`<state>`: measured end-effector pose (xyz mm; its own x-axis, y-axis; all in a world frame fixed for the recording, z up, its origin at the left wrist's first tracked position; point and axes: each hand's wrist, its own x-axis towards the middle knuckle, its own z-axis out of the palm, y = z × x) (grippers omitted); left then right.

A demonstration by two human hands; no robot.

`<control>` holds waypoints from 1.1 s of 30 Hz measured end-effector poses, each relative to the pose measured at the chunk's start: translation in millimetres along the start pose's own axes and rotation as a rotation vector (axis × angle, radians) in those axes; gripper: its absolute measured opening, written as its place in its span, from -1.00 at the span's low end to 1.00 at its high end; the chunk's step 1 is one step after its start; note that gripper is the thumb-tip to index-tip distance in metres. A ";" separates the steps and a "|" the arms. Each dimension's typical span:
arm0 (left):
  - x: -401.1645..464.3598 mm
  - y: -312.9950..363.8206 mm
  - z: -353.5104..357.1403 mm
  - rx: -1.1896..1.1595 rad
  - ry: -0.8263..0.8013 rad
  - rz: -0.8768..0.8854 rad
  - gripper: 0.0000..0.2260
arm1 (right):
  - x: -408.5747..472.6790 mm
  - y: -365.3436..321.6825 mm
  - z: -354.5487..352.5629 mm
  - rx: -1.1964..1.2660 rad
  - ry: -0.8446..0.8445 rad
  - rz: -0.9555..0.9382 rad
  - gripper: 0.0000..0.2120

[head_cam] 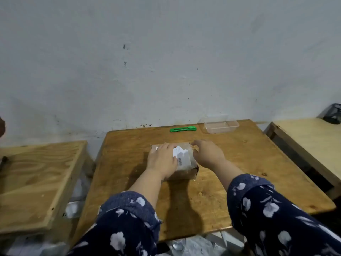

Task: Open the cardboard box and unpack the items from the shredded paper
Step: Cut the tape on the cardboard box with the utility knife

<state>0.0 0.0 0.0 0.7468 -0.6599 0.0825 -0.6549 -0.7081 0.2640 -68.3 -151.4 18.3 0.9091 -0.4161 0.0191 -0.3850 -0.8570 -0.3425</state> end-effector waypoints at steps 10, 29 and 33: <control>39.8 -5.8 62.4 0.028 -0.085 -0.070 -0.52 | 101.1 44.9 37.9 0.109 -0.178 0.015 -0.63; 41.3 -13.1 75.7 0.027 0.012 -0.087 -0.50 | 215.4 83.1 104.1 -0.217 -0.092 -0.116 -0.53; 41.1 -12.3 75.3 0.039 0.001 -0.090 -0.50 | 202.1 80.5 100.9 -0.149 -0.085 -0.060 -0.63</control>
<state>30.0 -37.3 -72.2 0.8030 -0.5930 0.0606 -0.5891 -0.7739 0.2324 100.4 -273.8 -100.1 0.9390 -0.3408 -0.0461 -0.3429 -0.9179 -0.1998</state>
